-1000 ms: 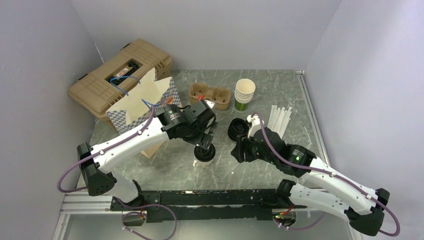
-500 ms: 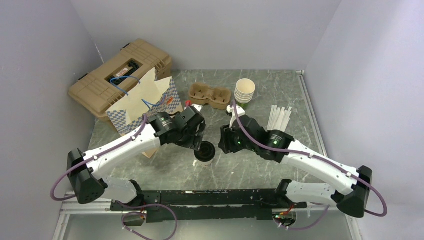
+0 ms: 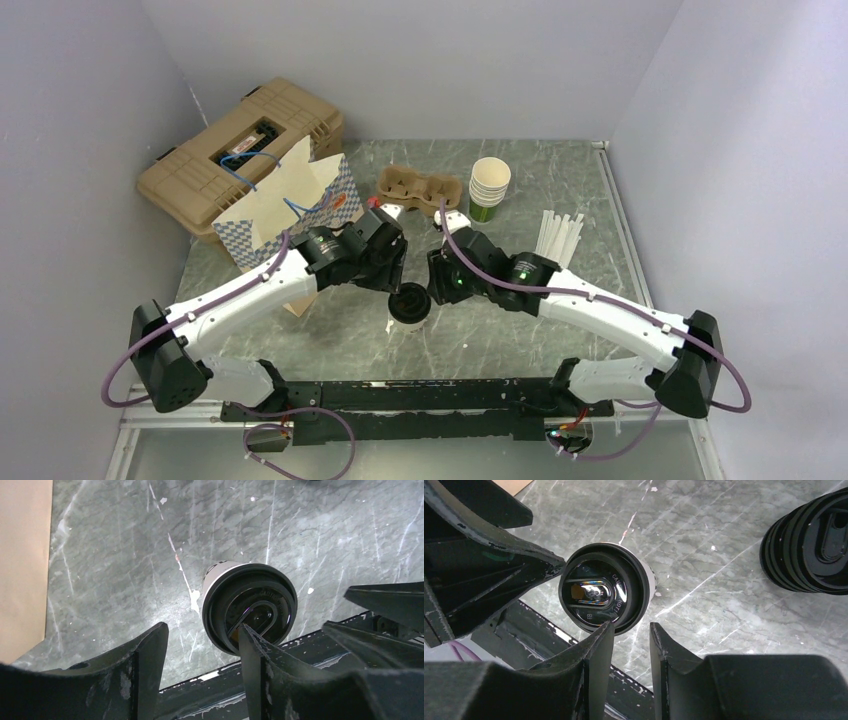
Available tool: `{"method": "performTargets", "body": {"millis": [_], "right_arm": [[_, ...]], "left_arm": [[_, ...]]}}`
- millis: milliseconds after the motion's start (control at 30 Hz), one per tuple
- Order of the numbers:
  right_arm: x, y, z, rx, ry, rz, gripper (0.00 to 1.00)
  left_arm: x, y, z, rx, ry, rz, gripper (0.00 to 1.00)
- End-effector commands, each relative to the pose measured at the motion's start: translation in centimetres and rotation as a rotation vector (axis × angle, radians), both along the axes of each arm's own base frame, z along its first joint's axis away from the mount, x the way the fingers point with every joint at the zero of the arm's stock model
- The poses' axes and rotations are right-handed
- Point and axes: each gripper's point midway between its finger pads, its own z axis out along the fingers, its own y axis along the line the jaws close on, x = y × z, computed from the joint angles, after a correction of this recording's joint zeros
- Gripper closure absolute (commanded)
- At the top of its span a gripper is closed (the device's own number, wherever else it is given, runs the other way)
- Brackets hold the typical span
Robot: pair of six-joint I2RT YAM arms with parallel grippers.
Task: Pack the takeout coffee
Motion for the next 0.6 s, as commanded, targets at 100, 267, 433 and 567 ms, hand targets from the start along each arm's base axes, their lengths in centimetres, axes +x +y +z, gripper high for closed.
{"method": "performTargets", "body": {"millis": [100, 267, 433, 567], "right_arm": [[0.3, 2.7, 1.7, 0.069, -0.014, 0.029, 0.65], [0.5, 3.1, 1.0, 0.054, -0.008, 0.025, 0.66], [0.8, 3.2, 0.4, 0.032, -0.006, 0.011, 0.68], [1.3, 3.0, 0.0, 0.005, -0.012, -0.007, 0.70]], "left_arm": [[0.2, -0.9, -0.7, -0.040, 0.005, -0.015, 0.44], [-0.1, -0.5, -1.5, -0.040, 0.012, -0.007, 0.46], [-0.4, -0.6, -1.9, -0.057, 0.022, -0.011, 0.48], [-0.7, -0.7, -2.3, -0.061, 0.034, -0.017, 0.49]]}}
